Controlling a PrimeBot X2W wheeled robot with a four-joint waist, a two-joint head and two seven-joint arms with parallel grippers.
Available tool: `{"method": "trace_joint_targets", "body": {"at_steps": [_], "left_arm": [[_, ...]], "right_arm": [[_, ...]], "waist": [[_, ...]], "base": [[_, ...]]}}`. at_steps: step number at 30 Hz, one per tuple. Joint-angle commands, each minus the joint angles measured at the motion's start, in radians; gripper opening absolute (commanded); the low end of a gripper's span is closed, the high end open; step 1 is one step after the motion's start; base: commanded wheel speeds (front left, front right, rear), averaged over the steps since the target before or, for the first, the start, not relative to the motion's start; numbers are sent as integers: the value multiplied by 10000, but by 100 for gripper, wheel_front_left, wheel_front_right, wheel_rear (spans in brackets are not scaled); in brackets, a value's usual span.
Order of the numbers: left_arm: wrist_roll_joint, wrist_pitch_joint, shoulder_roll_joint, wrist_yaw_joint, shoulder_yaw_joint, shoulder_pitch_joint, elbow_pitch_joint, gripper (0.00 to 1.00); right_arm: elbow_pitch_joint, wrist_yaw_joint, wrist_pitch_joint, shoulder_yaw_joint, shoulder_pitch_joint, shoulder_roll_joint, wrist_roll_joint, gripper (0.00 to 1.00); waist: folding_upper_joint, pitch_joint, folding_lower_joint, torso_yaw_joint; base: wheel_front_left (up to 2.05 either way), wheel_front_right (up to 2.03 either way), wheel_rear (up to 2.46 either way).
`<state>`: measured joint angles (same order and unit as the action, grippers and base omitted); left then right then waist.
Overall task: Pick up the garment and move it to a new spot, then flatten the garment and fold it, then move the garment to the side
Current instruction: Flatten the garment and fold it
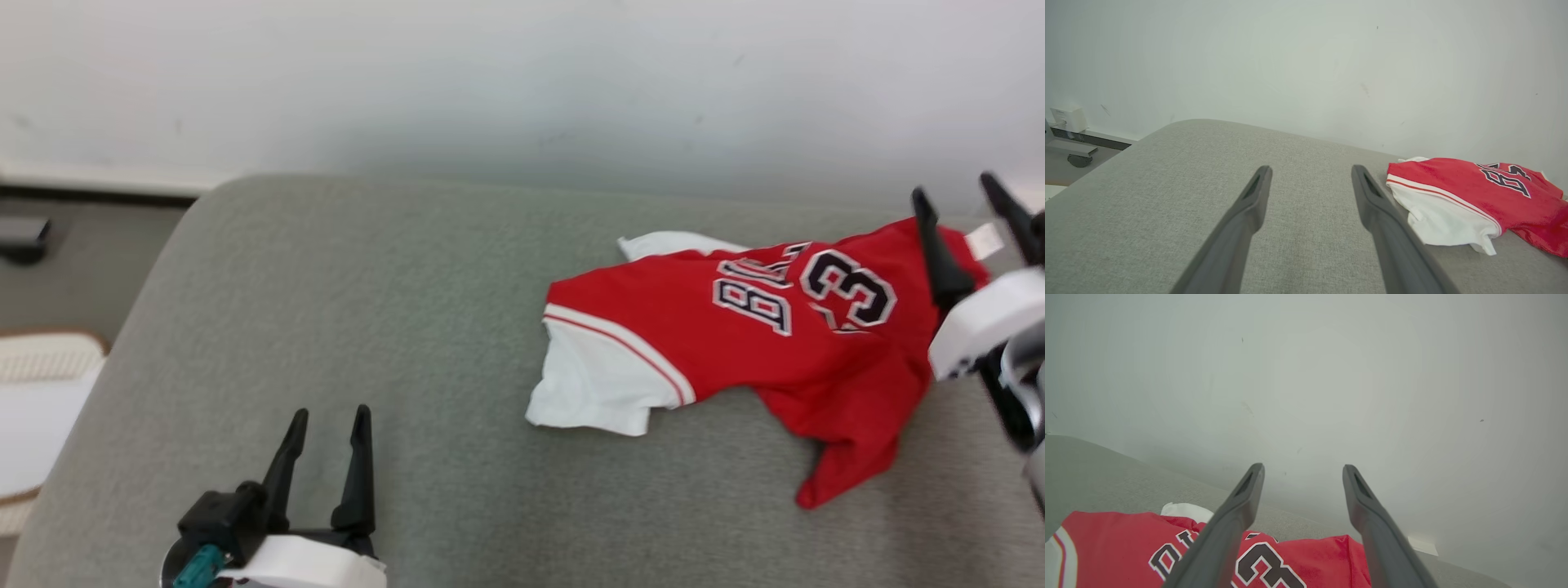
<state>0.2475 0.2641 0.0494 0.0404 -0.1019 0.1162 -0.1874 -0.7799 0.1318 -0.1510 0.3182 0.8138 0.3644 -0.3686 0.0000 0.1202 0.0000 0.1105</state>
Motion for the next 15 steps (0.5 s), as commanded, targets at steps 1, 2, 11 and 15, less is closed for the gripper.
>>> {"method": "trace_joint_targets", "body": {"at_steps": [1,2,11,15], "left_arm": [[-127,1,40,14,85,-193,3,100],[-132,1,41,14,138,-268,18,100],[-167,-1,115,166,409,-870,116,100],[-37,-1,91,154,460,-933,203,100]], "right_arm": [[456,-23,-206,-12,-628,-37,-327,100],[795,-23,-319,-61,-947,-15,-418,100],[3621,-23,-990,-803,-4522,-710,-486,100],[4437,-22,-1072,-1364,-6074,-1423,-206,100]], "waist": [[0,-669,0,-671],[0,-758,0,-769],[0,-1229,0,-1487],[0,-1285,0,-1629]], "base": [[0,0,0],[0,0,0],[0,0,0],[0,0,0]]}}
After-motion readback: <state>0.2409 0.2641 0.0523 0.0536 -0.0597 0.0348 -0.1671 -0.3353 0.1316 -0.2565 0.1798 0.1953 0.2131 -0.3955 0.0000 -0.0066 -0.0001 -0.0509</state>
